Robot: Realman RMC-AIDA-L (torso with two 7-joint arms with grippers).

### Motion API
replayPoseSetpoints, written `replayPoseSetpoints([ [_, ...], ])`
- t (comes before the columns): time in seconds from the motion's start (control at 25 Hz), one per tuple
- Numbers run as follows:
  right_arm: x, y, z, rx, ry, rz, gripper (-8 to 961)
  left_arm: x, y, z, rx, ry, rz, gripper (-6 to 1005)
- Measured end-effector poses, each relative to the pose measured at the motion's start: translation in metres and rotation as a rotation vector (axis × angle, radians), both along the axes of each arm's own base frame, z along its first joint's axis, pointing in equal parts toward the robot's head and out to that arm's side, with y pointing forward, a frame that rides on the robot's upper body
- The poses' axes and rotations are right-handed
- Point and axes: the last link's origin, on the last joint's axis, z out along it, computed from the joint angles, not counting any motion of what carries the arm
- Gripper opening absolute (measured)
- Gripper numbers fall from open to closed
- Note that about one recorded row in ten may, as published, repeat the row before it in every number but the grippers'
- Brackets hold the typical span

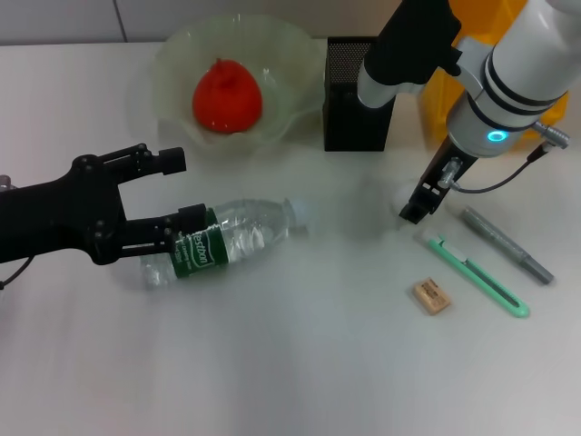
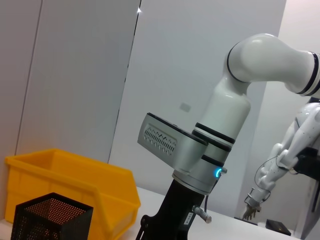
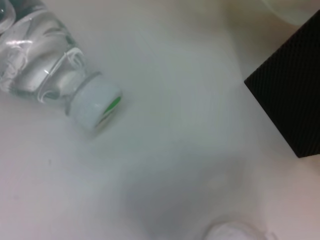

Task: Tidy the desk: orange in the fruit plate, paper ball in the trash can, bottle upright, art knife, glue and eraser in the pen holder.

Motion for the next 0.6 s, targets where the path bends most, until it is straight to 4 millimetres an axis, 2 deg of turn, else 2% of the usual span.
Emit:
replayPoseSetpoints([
  [0.04, 0.000, 0.000, 0.001, 0.001, 0.001, 0.001, 622, 0.000, 0.001, 0.000, 0.003, 0.001, 0.001, 843],
  [0.16, -0.003, -0.002, 0.004, -0.004, 0.004, -0.003, 577, 0.000, 0.001, -0.001, 0.007, 0.002, 0.000, 842],
  [0.28, -0.018, -0.008, 0.017, 0.000, 0.018, 0.007, 531, 0.000, 0.001, -0.001, 0.009, 0.003, -0.003, 842],
  [0.32, -0.027, -0.015, 0.030, 0.017, 0.024, 0.012, 531, 0.000, 0.001, -0.001, 0.009, 0.003, -0.004, 842],
  [0.36, -0.027, -0.015, 0.030, 0.017, 0.024, 0.012, 531, 0.000, 0.001, -0.001, 0.009, 0.003, -0.004, 842],
  [0.4, -0.033, -0.017, 0.041, 0.043, 0.020, 0.017, 531, 0.000, 0.001, -0.001, 0.009, 0.004, -0.005, 842],
  [0.44, -0.041, -0.018, 0.062, 0.109, 0.011, 0.029, 530, 0.000, 0.000, -0.001, 0.007, 0.004, -0.008, 842],
  [0.48, -0.041, -0.018, 0.062, 0.109, 0.011, 0.029, 530, 0.000, 0.000, -0.001, 0.007, 0.004, -0.008, 842],
  [0.52, -0.048, -0.018, 0.083, 0.182, 0.002, 0.037, 530, 0.000, 0.000, -0.001, 0.007, 0.003, -0.008, 842],
  [0.56, -0.049, -0.017, 0.091, 0.209, 0.001, 0.039, 530, 0.000, 0.000, -0.001, 0.007, 0.003, -0.007, 842],
  [0.6, -0.049, -0.017, 0.091, 0.209, 0.001, 0.039, 530, 0.000, 0.000, -0.001, 0.007, 0.003, -0.007, 842],
])
